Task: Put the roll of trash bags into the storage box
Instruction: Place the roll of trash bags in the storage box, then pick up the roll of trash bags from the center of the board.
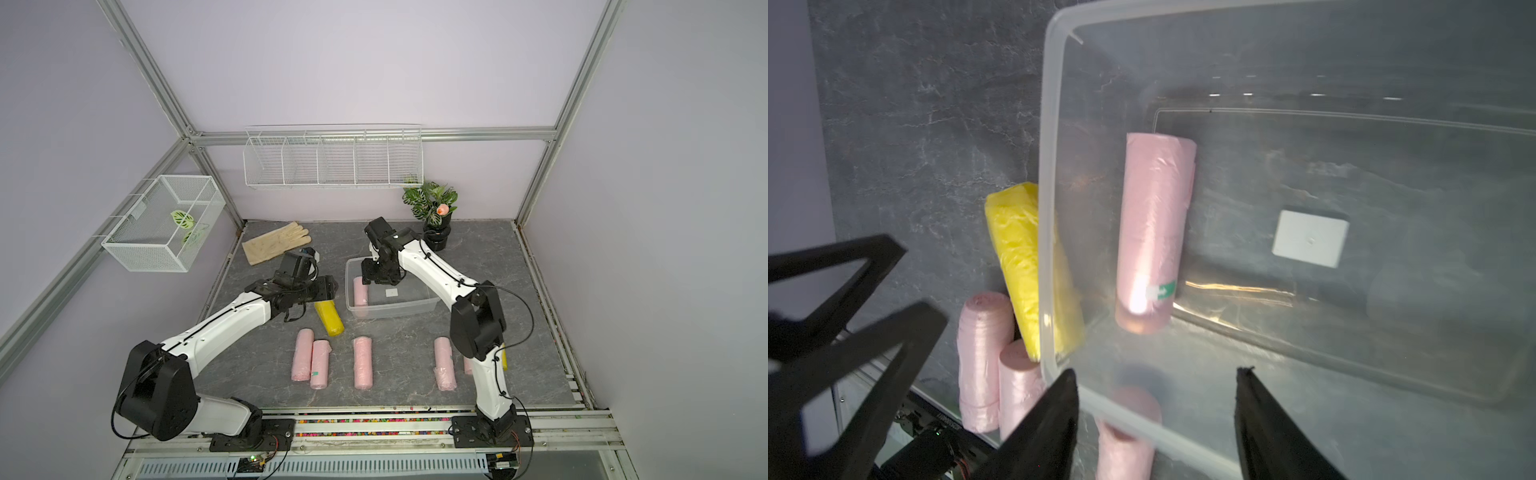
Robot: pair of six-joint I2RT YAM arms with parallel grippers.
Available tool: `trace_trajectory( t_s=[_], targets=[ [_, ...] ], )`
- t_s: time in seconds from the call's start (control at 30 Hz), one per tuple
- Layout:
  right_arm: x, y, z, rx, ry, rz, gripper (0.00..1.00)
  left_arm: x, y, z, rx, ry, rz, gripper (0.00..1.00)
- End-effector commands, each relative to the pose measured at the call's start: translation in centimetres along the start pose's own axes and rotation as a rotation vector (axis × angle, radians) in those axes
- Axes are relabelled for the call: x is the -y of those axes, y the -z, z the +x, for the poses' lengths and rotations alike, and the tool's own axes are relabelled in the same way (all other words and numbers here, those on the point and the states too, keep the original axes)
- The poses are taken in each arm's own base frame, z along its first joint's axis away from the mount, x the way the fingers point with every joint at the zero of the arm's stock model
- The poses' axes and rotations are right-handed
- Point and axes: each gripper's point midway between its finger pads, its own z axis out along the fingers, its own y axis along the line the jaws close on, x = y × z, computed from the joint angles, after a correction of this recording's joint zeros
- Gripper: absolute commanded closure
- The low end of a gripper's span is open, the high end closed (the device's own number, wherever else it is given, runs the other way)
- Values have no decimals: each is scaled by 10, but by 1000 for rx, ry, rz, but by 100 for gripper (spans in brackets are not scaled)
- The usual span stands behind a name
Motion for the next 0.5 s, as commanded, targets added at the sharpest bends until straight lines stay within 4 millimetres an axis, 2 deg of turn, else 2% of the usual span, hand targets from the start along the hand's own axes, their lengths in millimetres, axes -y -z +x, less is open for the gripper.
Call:
trace_trajectory(
  t_s=[0.0, 0.13, 0.23, 0.47],
  targets=[
    [32, 39, 37, -6, 18, 136, 36, 5, -2, -10, 17, -5, 22, 28],
    [67, 56, 90, -51, -30, 231, 33, 7, -4, -11, 17, -10, 29, 28],
    [88, 58, 128, -77, -83, 264, 31, 8, -5, -10, 16, -14, 37, 28],
    [125, 45, 200, -154, -176, 314, 25, 14, -10, -15, 10, -20, 59, 27]
  ],
)
